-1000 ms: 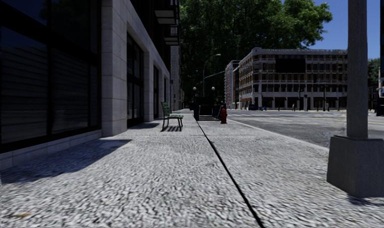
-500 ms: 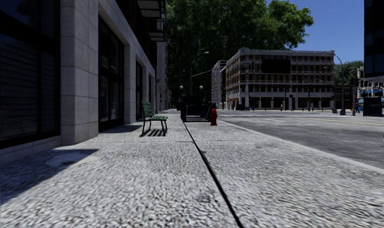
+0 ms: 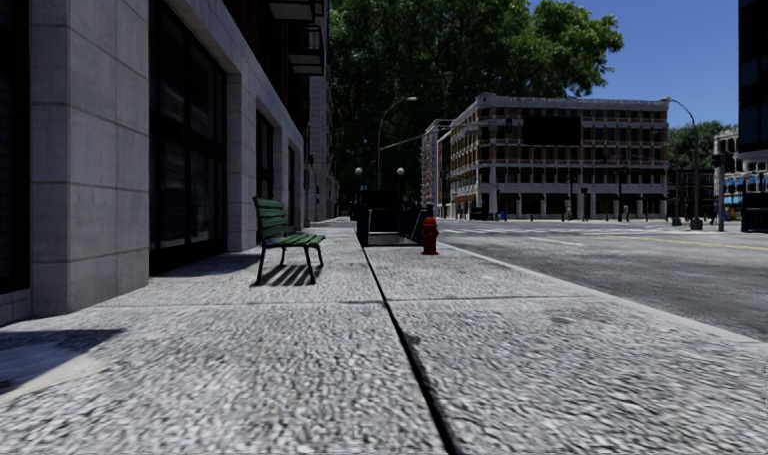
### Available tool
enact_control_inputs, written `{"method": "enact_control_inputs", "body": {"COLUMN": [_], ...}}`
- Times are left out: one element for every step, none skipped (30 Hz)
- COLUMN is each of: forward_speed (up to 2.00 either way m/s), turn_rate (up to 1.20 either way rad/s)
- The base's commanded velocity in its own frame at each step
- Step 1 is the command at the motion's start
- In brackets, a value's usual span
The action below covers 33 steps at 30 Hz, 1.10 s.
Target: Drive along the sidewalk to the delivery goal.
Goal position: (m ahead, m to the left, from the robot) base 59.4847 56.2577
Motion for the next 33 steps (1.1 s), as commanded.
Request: {"method": "enact_control_inputs", "body": {"forward_speed": [2.00,2.00,2.00,2.00,2.00,2.00,2.00,2.00,2.00,2.00,2.00,2.00,2.00,2.00,2.00,2.00,2.00,2.00,2.00,2.00,2.00,2.00,2.00,2.00,2.00,2.00,2.00,2.00,2.00,2.00,2.00,2.00,2.00], "turn_rate": [0.00,0.00,0.00,0.00,0.00,0.00,0.00,-0.13,-0.13,-0.21,-0.22,-0.23,-0.23,-0.23,-0.10,-0.01,0.00,0.00,0.00,0.00,0.00,0.00,0.00,0.00,0.00,0.00,0.00,0.00,0.00,0.00,0.00,0.00,0.00]}}
